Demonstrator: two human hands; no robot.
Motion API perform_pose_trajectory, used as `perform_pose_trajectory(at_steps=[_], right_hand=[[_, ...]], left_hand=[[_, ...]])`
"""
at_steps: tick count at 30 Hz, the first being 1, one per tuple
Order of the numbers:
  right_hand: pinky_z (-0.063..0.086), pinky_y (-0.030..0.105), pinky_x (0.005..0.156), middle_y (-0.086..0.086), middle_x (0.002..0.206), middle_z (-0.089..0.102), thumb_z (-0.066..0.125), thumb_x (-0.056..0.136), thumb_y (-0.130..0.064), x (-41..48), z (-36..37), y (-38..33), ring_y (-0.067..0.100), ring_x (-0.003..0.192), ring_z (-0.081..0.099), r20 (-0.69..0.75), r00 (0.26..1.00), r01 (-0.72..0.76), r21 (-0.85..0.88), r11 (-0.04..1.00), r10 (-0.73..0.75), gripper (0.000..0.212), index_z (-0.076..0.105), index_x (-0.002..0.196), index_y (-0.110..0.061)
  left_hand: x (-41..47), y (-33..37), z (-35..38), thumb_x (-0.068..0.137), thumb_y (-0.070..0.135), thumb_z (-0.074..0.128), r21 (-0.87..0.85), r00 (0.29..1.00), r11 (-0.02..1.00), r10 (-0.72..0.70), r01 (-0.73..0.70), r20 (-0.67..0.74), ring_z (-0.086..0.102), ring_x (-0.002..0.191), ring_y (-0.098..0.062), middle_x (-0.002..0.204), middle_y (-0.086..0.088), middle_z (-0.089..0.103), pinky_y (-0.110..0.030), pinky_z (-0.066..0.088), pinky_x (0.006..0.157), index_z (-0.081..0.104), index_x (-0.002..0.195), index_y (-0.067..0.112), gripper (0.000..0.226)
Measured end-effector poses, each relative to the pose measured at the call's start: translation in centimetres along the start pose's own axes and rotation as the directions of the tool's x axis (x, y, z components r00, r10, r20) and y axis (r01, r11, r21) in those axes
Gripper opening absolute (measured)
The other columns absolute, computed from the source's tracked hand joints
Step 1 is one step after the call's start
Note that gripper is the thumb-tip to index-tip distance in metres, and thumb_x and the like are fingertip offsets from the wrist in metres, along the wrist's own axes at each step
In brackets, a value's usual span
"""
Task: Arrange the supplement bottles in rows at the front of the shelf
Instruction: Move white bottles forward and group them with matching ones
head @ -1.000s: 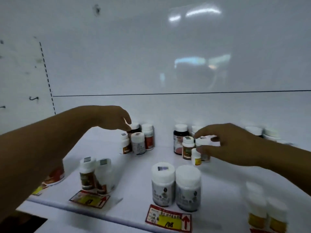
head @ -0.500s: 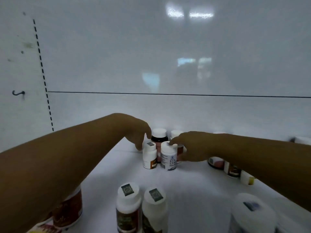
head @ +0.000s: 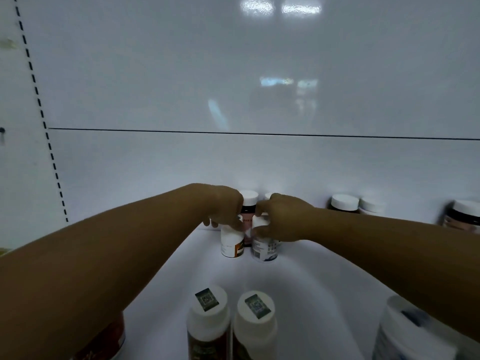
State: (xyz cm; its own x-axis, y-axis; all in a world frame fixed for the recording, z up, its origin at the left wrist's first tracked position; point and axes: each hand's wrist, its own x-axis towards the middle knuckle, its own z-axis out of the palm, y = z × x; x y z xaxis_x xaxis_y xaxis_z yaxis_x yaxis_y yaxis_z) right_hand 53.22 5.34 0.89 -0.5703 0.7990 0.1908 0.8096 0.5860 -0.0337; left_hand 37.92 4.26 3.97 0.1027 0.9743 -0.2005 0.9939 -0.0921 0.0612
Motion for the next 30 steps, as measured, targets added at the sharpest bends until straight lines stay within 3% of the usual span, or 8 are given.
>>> perform_pose_trajectory(at_steps=[4, 6, 8, 12, 15, 24, 28, 30], right_hand=[[0.042, 0.029, 0.068, 0.008, 0.103, 0.061, 0.065, 0.078, -0.043, 0.0, 0.3, 0.6, 0.021, 0.087, 0.053, -0.072, 0.997, 0.034, -0.014, 0.999, -0.035, 0.034, 0.053, 0.096, -0.016], [0.046, 0.028, 0.070, 0.005, 0.103, 0.061, 0.070, 0.075, -0.042, -0.2, -0.3, 0.9, 0.019, 0.088, 0.054, -0.042, 0.999, 0.027, 0.074, 0.997, -0.024, 0.036, 0.055, 0.095, -0.017], [0.048, 0.026, 0.068, 0.000, 0.100, 0.061, 0.074, 0.071, -0.041, -0.7, -1.8, 1.3, 0.016, 0.087, 0.056, -0.056, 0.998, 0.004, 0.223, 0.975, 0.009, 0.035, 0.058, 0.094, -0.020], [0.054, 0.021, 0.059, -0.001, 0.097, 0.063, 0.080, 0.065, -0.034, -3.5, -6.1, 2.9, 0.012, 0.083, 0.064, -0.047, 0.995, -0.036, 0.644, 0.764, 0.087, 0.035, 0.064, 0.093, -0.021], [0.056, 0.020, 0.060, -0.003, 0.093, 0.063, 0.078, 0.067, -0.036, -5.9, -8.3, 4.3, 0.011, 0.083, 0.066, -0.026, 0.997, -0.037, 0.709, 0.704, 0.079, 0.043, 0.066, 0.104, -0.017], [0.056, 0.022, 0.060, -0.003, 0.089, 0.070, 0.076, 0.065, -0.044, -8.9, -9.1, 4.5, 0.011, 0.079, 0.068, 0.013, 0.999, -0.030, 0.702, 0.711, 0.029, 0.042, 0.069, 0.095, -0.016], [0.058, 0.024, 0.063, -0.002, 0.089, 0.066, 0.076, 0.064, -0.046, -8.7, -8.4, 3.0, 0.012, 0.080, 0.068, 0.050, 0.999, -0.039, 0.665, 0.746, 0.007, 0.045, 0.065, 0.095, -0.016], [0.058, 0.026, 0.064, -0.001, 0.089, 0.065, 0.076, 0.065, -0.045, -8.4, -7.9, 2.1, 0.013, 0.082, 0.067, 0.084, 0.996, -0.046, 0.640, 0.767, -0.010, 0.043, 0.064, 0.094, -0.016]], left_hand=[[0.6, 0.6, 1.1, 0.082, 0.031, 0.066, -0.047, 0.990, 0.999, -0.007, 0.000, -0.138, 0.060, 0.069, -0.018, 0.099, -0.008, 0.058, -0.025, 0.053, 0.050, 0.056, 0.110, 0.015, 0.034], [0.4, 0.5, 0.9, 0.081, 0.026, 0.068, -0.100, 0.990, 0.995, 0.007, -0.021, -0.138, 0.059, 0.077, -0.020, 0.104, -0.008, 0.057, -0.024, 0.053, 0.051, 0.056, 0.105, 0.017, 0.028], [-0.4, 0.2, 0.1, 0.079, 0.020, 0.070, -0.267, 0.992, 0.961, 0.037, -0.067, -0.117, 0.061, 0.085, -0.022, 0.104, -0.005, 0.057, -0.026, 0.056, 0.057, 0.059, 0.093, 0.023, 0.019], [-3.9, 0.0, -2.1, 0.079, 0.006, 0.069, -0.587, 0.976, 0.780, 0.193, -0.218, -0.106, 0.068, 0.093, -0.022, 0.105, -0.005, 0.069, -0.034, 0.060, 0.073, 0.068, 0.091, 0.024, 0.021], [-5.8, 0.5, -3.3, 0.079, -0.004, 0.066, -0.668, 0.955, 0.694, 0.284, -0.269, -0.090, 0.069, 0.096, -0.023, 0.109, -0.003, 0.071, -0.035, 0.059, 0.076, 0.070, 0.096, 0.020, 0.030], [-7.9, 2.0, -4.0, 0.077, -0.010, 0.066, -0.627, 0.950, 0.735, 0.312, -0.257, -0.024, 0.069, 0.100, -0.023, 0.107, 0.007, 0.072, -0.037, 0.058, 0.081, 0.071, 0.100, 0.020, 0.038], [-9.5, 0.9, -2.9, 0.077, -0.005, 0.068, -0.566, 0.970, 0.799, 0.243, -0.201, -0.002, 0.069, 0.096, -0.017, 0.103, 0.011, 0.072, -0.028, 0.058, 0.074, 0.070, 0.106, 0.023, 0.041], [-10.3, 0.3, -2.0, 0.077, -0.004, 0.068, -0.524, 0.978, 0.836, 0.208, -0.164, 0.026, 0.070, 0.087, -0.009, 0.092, 0.018, 0.073, -0.023, 0.056, 0.070, 0.070, 0.102, 0.026, 0.040]])
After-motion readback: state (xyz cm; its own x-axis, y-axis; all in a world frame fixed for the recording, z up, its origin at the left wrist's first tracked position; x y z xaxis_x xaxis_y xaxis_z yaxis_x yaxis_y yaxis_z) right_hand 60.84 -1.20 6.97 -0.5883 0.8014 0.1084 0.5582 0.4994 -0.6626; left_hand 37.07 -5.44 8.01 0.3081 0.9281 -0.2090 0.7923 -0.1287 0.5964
